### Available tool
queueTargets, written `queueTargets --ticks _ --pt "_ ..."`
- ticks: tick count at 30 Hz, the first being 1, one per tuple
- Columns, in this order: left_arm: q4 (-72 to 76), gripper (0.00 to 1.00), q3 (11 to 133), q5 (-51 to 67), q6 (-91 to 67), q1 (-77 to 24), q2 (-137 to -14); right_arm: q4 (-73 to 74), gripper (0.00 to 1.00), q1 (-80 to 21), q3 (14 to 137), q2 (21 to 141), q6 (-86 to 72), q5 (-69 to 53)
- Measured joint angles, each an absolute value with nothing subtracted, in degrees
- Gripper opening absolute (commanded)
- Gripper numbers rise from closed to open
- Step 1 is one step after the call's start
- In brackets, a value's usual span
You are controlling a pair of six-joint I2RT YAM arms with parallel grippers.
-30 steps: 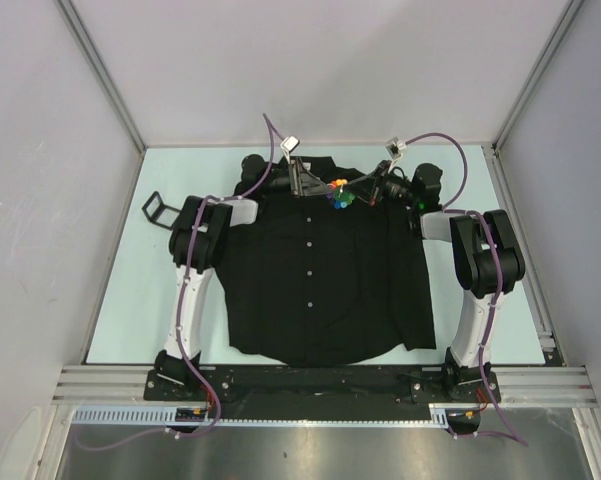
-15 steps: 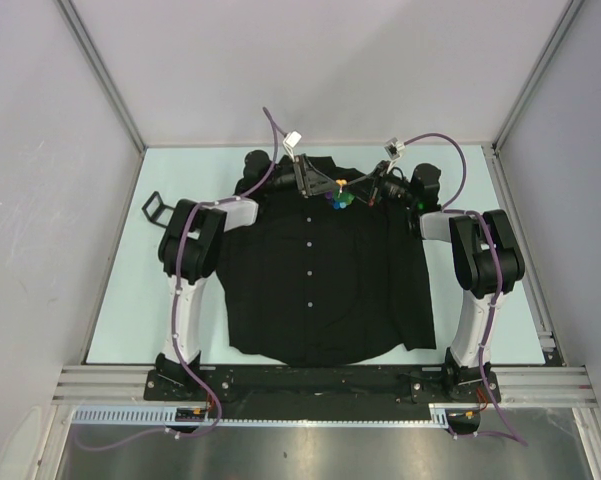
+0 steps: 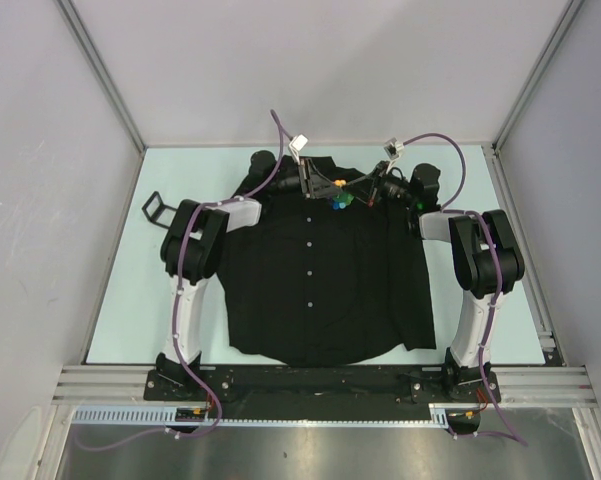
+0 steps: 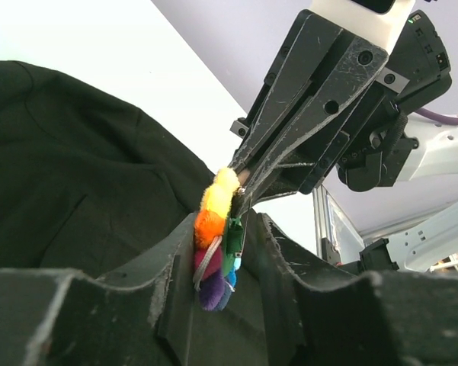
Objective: Remove the brooch from the garment
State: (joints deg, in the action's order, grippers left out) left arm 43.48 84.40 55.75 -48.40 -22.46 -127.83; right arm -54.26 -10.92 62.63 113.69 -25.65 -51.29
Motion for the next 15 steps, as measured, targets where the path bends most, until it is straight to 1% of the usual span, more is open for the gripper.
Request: queueTargets --ticks 5,8,15 --pt "43.2 0.38 85.3 56.3 -48.5 -22.5 -128.4 -54.3 0.0 -10.9 62.6 113.7 -25.7 -51.3" --pt "43.6 0.34 85.6 56.8 -48.7 -22.4 -128.6 -54.4 0.0 -10.9 62.6 113.7 -25.7 -51.5" --pt "44.6 0.3 86.0 57.2 -49.6 -22.3 -129.4 -54.4 0.0 -10.9 62.6 113.7 -25.7 -51.5"
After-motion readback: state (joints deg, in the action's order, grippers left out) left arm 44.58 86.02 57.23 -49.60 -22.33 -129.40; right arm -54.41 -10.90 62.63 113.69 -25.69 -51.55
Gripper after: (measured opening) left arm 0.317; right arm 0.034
